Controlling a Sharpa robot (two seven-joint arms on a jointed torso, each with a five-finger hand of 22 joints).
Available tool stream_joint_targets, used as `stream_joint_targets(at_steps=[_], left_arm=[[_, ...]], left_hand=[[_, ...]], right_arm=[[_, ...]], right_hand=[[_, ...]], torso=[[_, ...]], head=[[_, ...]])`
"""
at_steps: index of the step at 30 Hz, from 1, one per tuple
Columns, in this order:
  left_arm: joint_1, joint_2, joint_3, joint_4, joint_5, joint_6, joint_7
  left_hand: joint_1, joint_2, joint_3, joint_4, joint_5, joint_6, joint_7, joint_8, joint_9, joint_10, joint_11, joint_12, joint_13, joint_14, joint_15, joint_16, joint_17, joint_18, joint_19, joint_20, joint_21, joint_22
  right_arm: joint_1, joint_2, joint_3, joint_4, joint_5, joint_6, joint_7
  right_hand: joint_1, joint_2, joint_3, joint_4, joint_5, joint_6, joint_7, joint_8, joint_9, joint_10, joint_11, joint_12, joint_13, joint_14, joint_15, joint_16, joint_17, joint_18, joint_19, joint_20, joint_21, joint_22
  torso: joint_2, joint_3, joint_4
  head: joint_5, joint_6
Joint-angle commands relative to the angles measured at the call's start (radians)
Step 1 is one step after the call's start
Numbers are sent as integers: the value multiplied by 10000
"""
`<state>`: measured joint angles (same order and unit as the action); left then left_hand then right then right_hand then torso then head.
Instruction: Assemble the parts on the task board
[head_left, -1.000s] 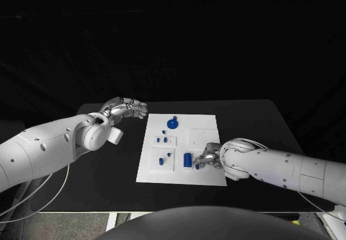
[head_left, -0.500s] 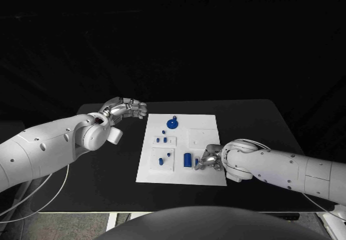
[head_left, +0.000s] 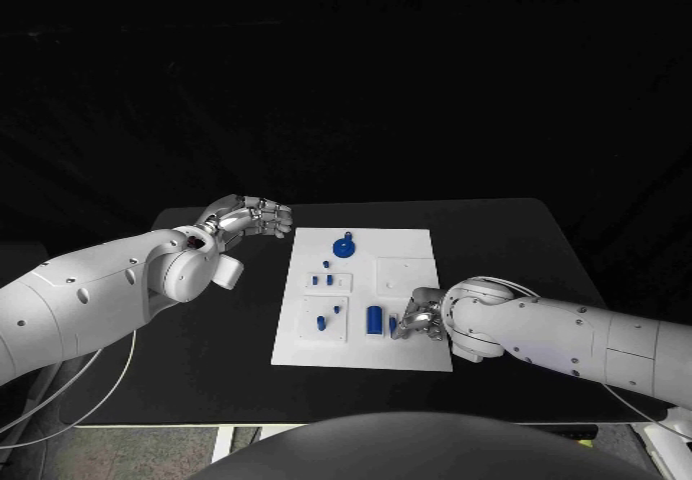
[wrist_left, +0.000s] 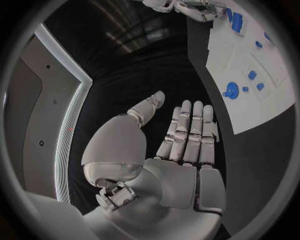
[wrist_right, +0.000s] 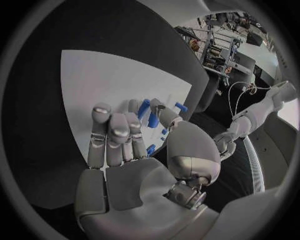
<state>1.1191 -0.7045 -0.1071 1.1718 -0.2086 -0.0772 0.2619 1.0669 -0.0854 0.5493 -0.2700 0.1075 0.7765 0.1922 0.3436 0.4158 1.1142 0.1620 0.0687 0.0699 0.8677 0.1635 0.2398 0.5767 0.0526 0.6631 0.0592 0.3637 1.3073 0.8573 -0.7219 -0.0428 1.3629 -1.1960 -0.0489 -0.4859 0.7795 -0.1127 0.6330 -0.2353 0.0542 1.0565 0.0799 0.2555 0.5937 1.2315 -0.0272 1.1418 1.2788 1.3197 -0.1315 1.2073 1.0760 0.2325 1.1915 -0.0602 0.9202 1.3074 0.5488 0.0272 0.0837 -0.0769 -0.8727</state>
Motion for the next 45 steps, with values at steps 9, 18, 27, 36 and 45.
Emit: stream_joint_targets(at_steps=[9, 18, 27, 36, 45], left_arm=[[7, 21, 7, 12, -23, 134, 87], [7, 28, 7, 10, -23, 153, 80], [7, 31, 7, 11, -24, 175, 67], [7, 22, 7, 24, -26, 148, 79], [7, 20, 7, 24, -27, 147, 81]], left_hand=[[-110, -1, -20, 52, -57, -85, 12, 46, -12, -79, -17, 27, 1, 17, 38, -62, -11, 146, 17, 66, -49, 219], [-112, 1, -20, 54, -58, -86, 12, 47, -12, -79, -17, 28, 1, 16, 38, -63, -12, 146, 17, 67, -50, 219], [-113, 3, -20, 56, -58, -87, 13, 48, -12, -79, -17, 28, 1, 16, 38, -63, -13, 146, 17, 67, -51, 219], [-113, 5, -19, 57, -58, -87, 12, 49, -13, -79, -17, 28, 2, 15, 38, -63, -13, 147, 17, 67, -52, 220], [-107, 5, -17, 54, -56, -87, 12, 50, -12, -78, -18, 29, 2, 15, 37, -63, -13, 148, 17, 66, -53, 220]], right_arm=[[-4, 188, 0, -327, -395, -179, -84], [-4, 227, 1, -391, -388, -289, -53], [-5, 413, 1, -526, -421, -193, -129], [-9, 587, 1, -736, -1394, -7, -298], [-9, 580, 0, -727, -1506, -103, -317]], right_hand=[[69, 247, 264, 58, -49, 50, 14, 69, -5, 103, -27, 76, 34, -9, -30, -39, 20, 293, 4, -17, -42, 151], [-21, 212, 324, 159, -50, 71, 13, 74, -11, 116, -28, 77, 38, -8, -31, -38, 24, 293, 17, -3, -42, 154], [-76, 202, 359, 226, -50, 78, 11, 74, -15, 127, -29, 85, 46, -6, -32, -36, 27, 293, 25, 0, -42, 155], [-5, 157, 433, 167, -49, 83, 5, 76, -17, 129, -35, 82, 47, -3, -36, -29, 32, 293, 31, -11, -34, 164], [101, 183, 535, 88, -49, 97, 2, 82, -19, 159, -38, 109, 68, 2, -38, -22, 38, 293, 41, -17, -25, 170]], torso=[[-3, -7, 5], [-3, -12, -3], [-5, -11, -3], [-3, -13, 6], [-10, -13, -2]], head=[[13, 1], [2, 1], [-12, 1], [-10, 1], [0, 1]])
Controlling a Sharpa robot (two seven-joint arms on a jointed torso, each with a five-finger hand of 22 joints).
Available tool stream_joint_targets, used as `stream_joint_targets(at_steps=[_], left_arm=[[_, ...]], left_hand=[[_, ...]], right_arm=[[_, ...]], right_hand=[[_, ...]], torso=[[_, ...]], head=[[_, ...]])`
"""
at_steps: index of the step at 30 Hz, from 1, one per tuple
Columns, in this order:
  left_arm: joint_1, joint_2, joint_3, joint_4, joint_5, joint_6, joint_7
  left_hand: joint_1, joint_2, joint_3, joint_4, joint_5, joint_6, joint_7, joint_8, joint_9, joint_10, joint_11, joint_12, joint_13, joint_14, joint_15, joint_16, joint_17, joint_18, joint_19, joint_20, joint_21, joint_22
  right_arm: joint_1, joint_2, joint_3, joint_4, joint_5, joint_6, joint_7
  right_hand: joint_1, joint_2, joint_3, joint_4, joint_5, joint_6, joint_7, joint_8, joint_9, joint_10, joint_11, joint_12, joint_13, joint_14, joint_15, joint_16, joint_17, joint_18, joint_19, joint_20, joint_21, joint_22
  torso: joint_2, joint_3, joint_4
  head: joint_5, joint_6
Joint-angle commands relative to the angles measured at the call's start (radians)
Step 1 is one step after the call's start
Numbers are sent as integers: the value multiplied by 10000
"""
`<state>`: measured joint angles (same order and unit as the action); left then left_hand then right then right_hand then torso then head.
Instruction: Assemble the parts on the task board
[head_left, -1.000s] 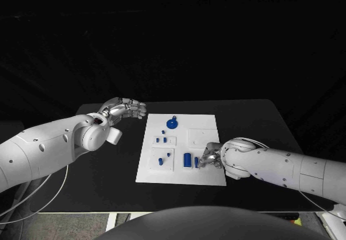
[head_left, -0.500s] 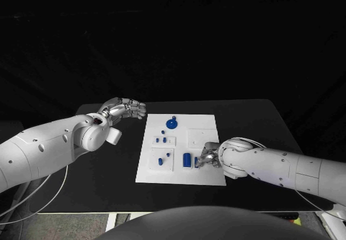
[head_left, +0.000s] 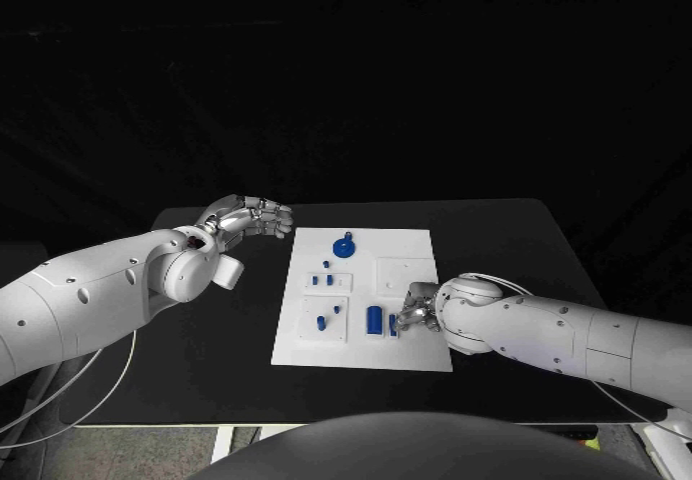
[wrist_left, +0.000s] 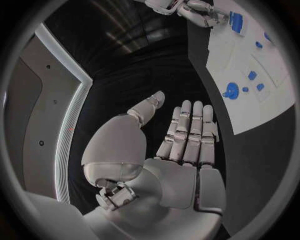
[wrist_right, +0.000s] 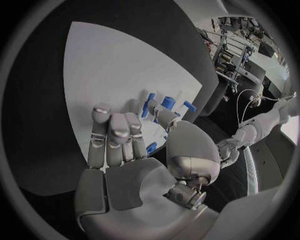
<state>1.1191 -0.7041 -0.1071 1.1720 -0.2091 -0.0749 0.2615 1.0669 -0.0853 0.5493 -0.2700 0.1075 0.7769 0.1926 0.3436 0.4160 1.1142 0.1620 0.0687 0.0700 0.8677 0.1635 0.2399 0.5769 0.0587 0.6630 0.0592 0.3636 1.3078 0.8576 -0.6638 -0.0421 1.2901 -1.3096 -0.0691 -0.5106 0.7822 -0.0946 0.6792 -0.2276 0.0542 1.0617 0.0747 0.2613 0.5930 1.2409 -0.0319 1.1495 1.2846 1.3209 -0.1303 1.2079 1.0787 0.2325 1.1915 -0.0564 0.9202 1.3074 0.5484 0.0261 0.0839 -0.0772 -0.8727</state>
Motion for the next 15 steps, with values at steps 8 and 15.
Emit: stream_joint_targets(at_steps=[8, 15], left_arm=[[8, 9, 7, -8, -22, 82, 105], [9, 44, 7, -124, 84, -114, 155]], left_hand=[[-103, 3, -16, 51, -56, -91, 7, 52, -14, -76, -19, 31, 3, 15, 37, -63, -16, 88, 17, 66, -54, 215], [-104, -5, -18, 49, -58, -91, 7, 53, -14, -74, -20, 32, 3, 15, 36, -63, -16, 88, 17, 66, -54, 216]], right_arm=[[-10, -175, -7, 116, 299, -349, 501], [204, -413, 20, 213, 1858, -1397, 2107]], right_hand=[[-278, -529, -10, 229, -50, 25, 72, 5, -30, 24, 28, -30, -24, -16, -34, -48, 0, 293, 38, -8, -38, 162], [-674, -1268, -219, 638, -50, -169, 117, -82, -51, -292, 67, -375, -224, -42, -10, -132, -47, 293, -2, 4, -103, 137]], torso=[[-13, -2, -12], [-50, -21, -44]], head=[[12, 1], [9, 1]])
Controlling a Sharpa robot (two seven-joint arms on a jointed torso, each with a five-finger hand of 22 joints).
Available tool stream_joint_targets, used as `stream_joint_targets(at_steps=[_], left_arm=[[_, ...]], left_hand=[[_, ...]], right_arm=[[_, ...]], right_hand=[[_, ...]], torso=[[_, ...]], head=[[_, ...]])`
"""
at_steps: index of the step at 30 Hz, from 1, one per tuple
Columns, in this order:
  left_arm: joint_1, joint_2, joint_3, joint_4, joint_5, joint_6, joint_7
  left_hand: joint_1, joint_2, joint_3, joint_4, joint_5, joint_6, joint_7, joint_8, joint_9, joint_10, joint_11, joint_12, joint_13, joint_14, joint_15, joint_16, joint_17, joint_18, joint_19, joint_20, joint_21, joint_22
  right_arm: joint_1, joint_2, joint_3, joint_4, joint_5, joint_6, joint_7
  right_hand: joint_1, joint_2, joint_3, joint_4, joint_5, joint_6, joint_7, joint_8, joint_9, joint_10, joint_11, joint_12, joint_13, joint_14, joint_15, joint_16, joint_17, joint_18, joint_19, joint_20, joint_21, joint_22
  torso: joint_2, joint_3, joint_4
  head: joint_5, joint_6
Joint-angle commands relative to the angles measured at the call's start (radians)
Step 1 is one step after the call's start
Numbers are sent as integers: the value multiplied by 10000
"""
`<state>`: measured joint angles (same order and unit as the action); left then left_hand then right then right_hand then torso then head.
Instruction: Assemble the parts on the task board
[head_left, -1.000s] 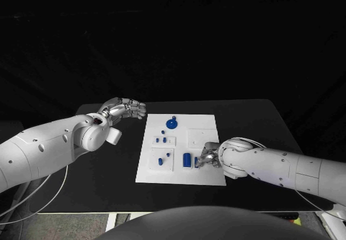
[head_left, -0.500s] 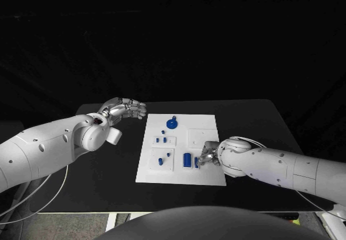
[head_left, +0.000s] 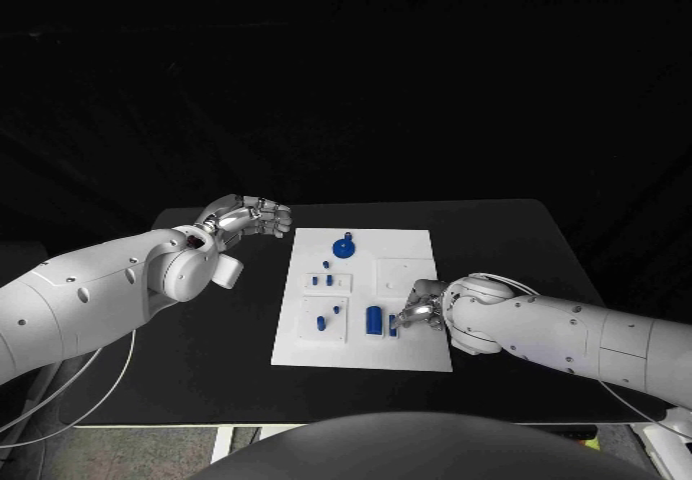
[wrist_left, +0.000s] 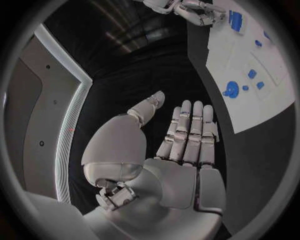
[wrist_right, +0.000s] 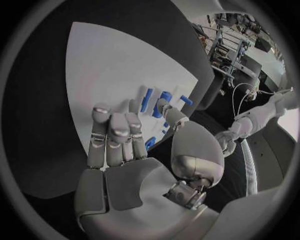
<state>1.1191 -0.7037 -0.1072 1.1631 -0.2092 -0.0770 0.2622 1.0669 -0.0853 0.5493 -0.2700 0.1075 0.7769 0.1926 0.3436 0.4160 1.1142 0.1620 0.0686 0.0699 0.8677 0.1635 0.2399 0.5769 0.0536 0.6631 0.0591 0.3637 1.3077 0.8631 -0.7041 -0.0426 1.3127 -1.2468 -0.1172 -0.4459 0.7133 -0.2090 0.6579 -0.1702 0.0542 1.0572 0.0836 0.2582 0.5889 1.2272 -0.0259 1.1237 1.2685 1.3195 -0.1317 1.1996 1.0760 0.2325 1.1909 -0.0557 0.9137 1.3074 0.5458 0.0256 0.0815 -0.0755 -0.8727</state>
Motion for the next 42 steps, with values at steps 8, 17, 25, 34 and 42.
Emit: stream_joint_targets(at_steps=[8, 17, 25, 34, 42], left_arm=[[9, 274, 5, -503, 408, -345, 224], [226, 425, 11, -993, 969, -743, 282], [571, 866, 17, -1784, 1518, -560, 308], [565, 1166, 13, -2192, 1303, -521, 174], [375, 875, 173, -1246, 1422, -1490, 537]], left_hand=[[-98, -20, -18, 44, -59, -64, -2, 73, -8, -41, -32, 50, 11, 37, 21, -50, -12, 141, 29, 60, -50, 220], [-72, -32, -10, 30, -66, -7, -32, 114, 2, -2, -59, 62, 14, 117, -25, -3, 4, 134, 46, 33, -46, 221], [-122, -143, -46, 68, -412, -214, -316, 25, -52, -584, -91, -66, -55, -174, -26, -173, -87, -3, -123, 16, -172, 197], [-10669, 853, -5493, 2700, -1075, -7769, -1926, -3436, -4160, -11142, -1620, -686, -699, -8677, -1635, -2399, -5769, -536, -6631, -591, -3637, -5011], [-10669, 853, -5493, 2700, -1075, -7769, -1926, -3436, -4160, -11142, -1620, -686, -699, -8677, -1635, -2399, -5769, -536, -6631, -591, -3637, -13077]], right_arm=[[778, 83, 175, -800, 4506, -1521, 4478], [1557, 834, 604, -3159, 7492, -554, 6432], [1699, 1282, 1151, -4087, 8926, 74, 6931], [1845, 1310, 1203, -4158, 8537, -281, 6582], [1848, 1012, 1091, -3190, 9103, -1180, 7024]], right_hand=[[369, 193, -301, -90, 13, -693, 220, -273, -27, -622, 188, -392, -181, -91, 162, -184, -69, 293, -168, 39, -139, 156], [825, 1267, -1496, -1193, 1205, -1061, 446, -369, 1, -1726, 407, -1459, -863, -1237, 425, -1466, -692, 149, -1575, 619, -1165, -52], [1282, 1495, -1862, -1146, 1350, -1783, 956, -521, -70, -3500, 1556, -6575, -5970, -4222, 2370, -6536, -3677, -718, -5525, 1973, -4744, -1588], [-7133, 2090, -6579, 1702, -542, -10572, -836, -2582, -5889, -12272, 259, -11237, -12685, -13195, 1317, -11996, -10760, -2325, -11909, 557, -9137, -5434], [-7133, 2090, -6579, 1702, -542, -10572, -836, -2582, -5889, -12272, 259, -11237, -12685, -13195, 1317, -11996, -10760, -2325, -11909, 557, -9137, -13074]], torso=[[-183, -22, -114], [-608, -1, -187], [-853, 108, -237], [-885, 144, -254], [-694, 56, -378]], head=[[48, 1], [152, 178], [213, 407], [265, 522], [372, 1006]])
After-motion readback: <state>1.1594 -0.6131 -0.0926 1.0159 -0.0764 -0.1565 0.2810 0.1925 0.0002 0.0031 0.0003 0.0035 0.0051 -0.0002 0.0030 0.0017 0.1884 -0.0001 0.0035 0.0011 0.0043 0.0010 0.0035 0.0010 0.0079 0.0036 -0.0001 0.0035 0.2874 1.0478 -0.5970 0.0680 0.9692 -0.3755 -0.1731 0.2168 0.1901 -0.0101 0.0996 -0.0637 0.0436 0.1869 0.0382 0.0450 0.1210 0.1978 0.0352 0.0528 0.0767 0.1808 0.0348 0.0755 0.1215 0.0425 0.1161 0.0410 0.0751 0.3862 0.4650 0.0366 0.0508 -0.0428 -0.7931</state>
